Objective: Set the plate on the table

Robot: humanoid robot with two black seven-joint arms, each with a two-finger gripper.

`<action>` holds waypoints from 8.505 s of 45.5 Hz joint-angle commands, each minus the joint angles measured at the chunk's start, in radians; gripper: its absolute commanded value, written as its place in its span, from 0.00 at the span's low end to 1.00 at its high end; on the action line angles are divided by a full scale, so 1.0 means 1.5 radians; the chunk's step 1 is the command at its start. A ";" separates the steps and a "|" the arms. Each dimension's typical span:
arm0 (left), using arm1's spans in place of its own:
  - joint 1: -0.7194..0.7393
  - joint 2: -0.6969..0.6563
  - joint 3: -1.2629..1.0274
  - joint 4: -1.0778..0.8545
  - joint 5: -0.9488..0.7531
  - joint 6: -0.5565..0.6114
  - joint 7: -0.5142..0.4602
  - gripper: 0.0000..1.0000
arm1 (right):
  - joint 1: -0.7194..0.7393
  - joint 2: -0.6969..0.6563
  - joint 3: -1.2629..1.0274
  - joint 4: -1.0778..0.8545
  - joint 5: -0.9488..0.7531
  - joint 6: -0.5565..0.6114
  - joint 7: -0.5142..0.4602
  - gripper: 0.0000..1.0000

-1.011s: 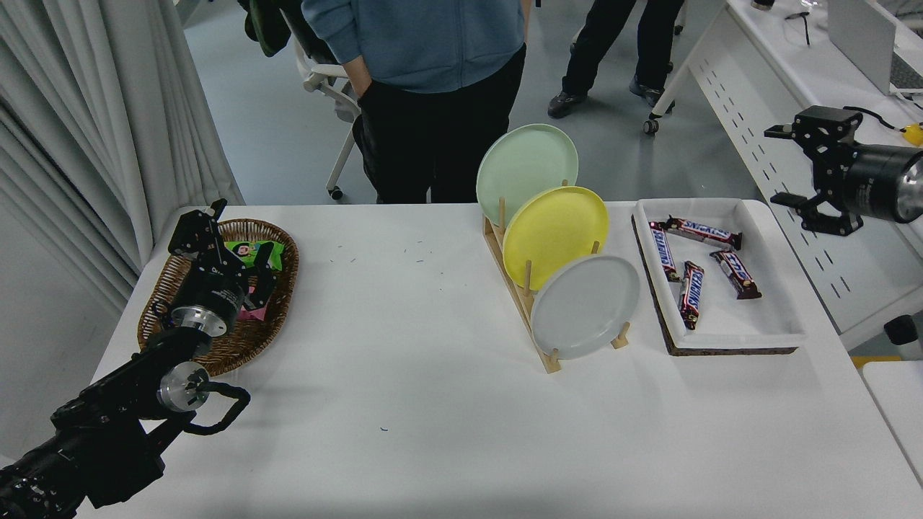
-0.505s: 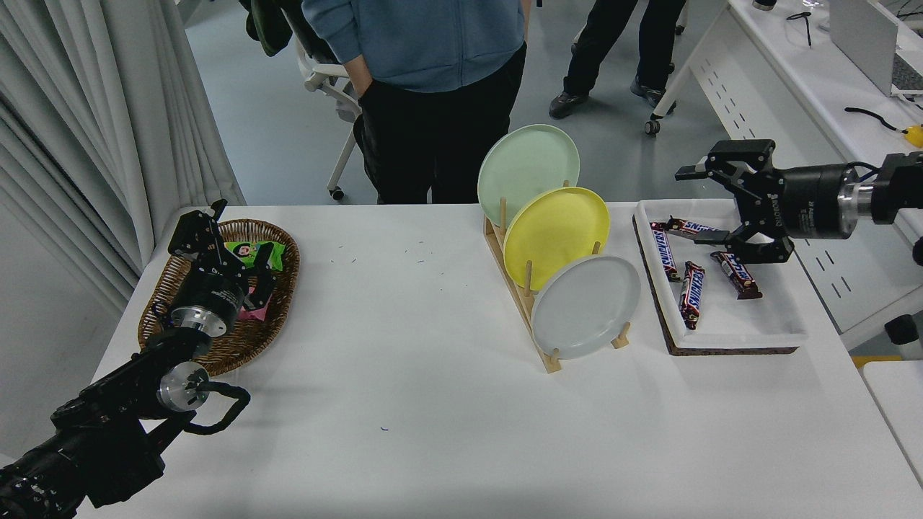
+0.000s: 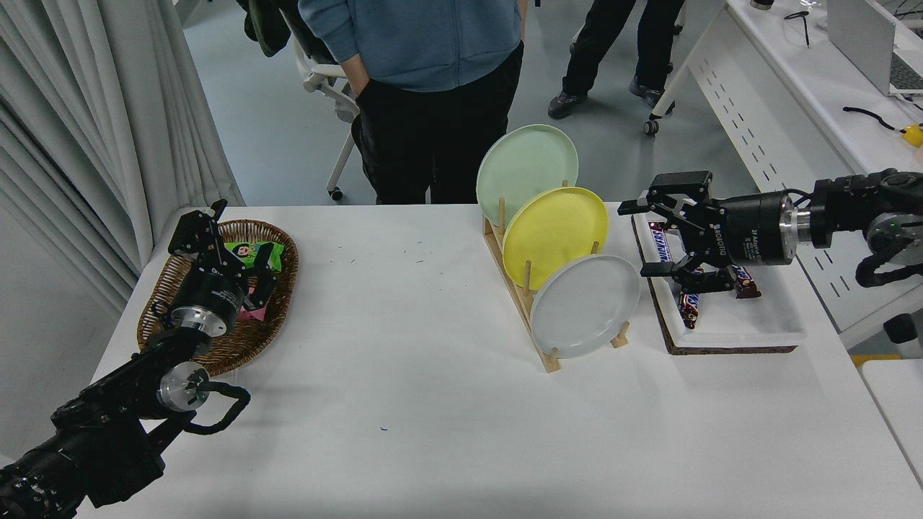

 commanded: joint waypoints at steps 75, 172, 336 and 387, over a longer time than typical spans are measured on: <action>0.000 0.000 0.000 0.000 0.000 0.000 0.000 1.00 | -0.089 0.088 0.106 0.063 0.150 -0.330 -0.131 0.96; 0.000 0.000 0.000 0.000 0.000 0.000 0.000 1.00 | -0.089 0.088 0.169 0.057 0.197 -0.376 -0.238 0.29; 0.000 0.000 0.000 0.000 -0.001 0.000 0.000 1.00 | -0.122 0.140 0.558 0.234 0.413 -0.712 -0.360 0.00; -0.001 0.000 0.000 0.000 -0.001 0.000 0.000 1.00 | -0.285 0.188 0.494 0.175 0.527 -0.789 -0.335 0.00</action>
